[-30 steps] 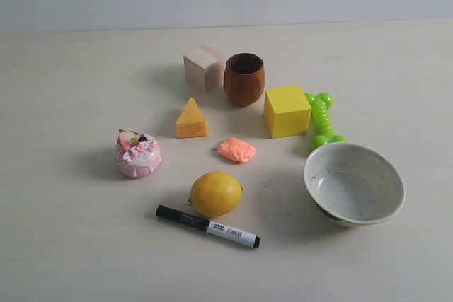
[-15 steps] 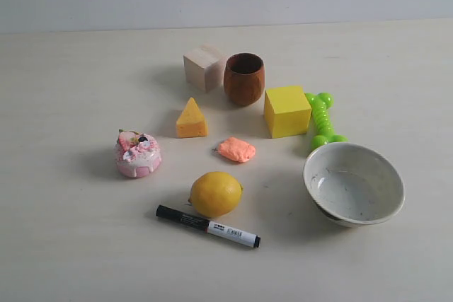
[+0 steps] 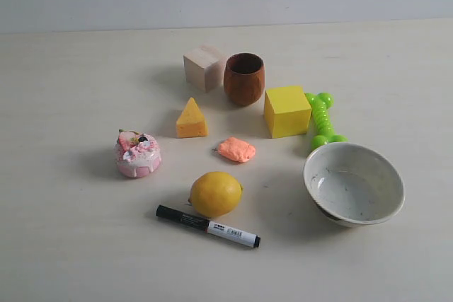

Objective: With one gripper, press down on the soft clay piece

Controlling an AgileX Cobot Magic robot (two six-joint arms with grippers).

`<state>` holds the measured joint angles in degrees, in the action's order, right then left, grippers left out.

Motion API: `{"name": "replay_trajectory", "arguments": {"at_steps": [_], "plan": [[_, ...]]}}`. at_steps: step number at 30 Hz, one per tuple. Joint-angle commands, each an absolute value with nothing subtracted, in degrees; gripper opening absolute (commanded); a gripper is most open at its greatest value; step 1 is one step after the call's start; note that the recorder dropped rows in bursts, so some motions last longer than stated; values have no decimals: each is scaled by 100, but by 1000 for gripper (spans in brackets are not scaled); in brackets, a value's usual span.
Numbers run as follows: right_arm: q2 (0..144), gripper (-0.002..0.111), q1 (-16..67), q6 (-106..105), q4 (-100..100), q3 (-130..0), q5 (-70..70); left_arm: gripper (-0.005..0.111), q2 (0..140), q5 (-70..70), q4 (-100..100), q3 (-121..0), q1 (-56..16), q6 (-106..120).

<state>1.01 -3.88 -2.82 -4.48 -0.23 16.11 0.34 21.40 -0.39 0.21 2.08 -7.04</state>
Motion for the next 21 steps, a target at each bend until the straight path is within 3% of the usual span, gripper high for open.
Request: {"name": "replay_trajectory", "arguments": {"at_steps": [1,7,15,21], "plan": [[71,0,-363,-302,-432,0,2207,0,0,2090,-51,0,176,-708],[71,0,-363,417,-442,-330,2302,0,0,2090,-51,0,176,-708],[1375,0,-225,724,-85,-2976,-748,0,0,2090,-51,0,176,-708],[3322,0,872,-780,-672,-4773,-2618,0,0,2090,-51,0,176,-708]]}}
